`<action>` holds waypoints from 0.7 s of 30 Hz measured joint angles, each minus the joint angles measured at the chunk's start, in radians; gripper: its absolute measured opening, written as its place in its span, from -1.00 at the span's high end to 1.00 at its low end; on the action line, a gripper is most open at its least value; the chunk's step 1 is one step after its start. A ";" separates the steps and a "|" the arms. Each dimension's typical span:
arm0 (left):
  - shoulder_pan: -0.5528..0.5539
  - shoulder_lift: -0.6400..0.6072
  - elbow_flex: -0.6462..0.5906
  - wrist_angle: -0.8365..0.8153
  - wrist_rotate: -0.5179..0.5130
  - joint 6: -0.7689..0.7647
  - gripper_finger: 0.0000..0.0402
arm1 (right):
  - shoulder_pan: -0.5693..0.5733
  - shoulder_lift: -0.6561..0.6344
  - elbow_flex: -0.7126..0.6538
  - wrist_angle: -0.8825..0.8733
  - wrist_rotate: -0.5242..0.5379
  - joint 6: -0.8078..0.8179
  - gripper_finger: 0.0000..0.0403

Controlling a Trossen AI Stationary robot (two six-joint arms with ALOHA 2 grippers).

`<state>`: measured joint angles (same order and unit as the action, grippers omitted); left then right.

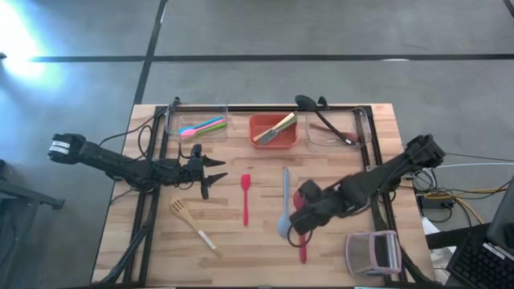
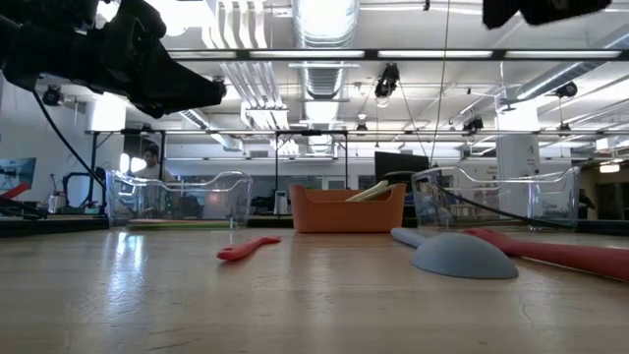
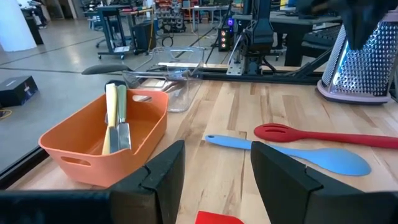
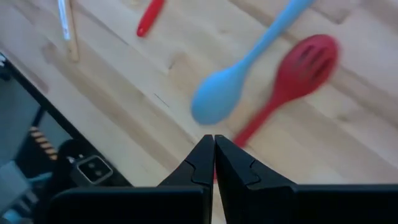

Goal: Pick & Place Kitchen Items
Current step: Put the red serving spoon into the right transparent bin

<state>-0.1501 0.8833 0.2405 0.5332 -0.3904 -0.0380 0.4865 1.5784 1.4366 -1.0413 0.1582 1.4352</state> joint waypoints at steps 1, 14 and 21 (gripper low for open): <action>0.000 0.000 0.000 -0.001 0.000 0.000 0.07 | 0.000 0.001 -0.031 0.045 0.004 0.005 0.96; 0.000 0.000 0.000 -0.002 0.000 0.007 0.07 | 0.007 0.007 -0.268 0.259 -0.002 0.152 0.52; 0.000 0.000 0.000 -0.002 0.000 0.008 0.07 | 0.012 0.008 -0.373 0.403 -0.110 0.254 0.01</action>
<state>-0.1501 0.8833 0.2405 0.5308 -0.3906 -0.0303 0.4983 1.5862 1.0633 -0.6380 0.0481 1.6892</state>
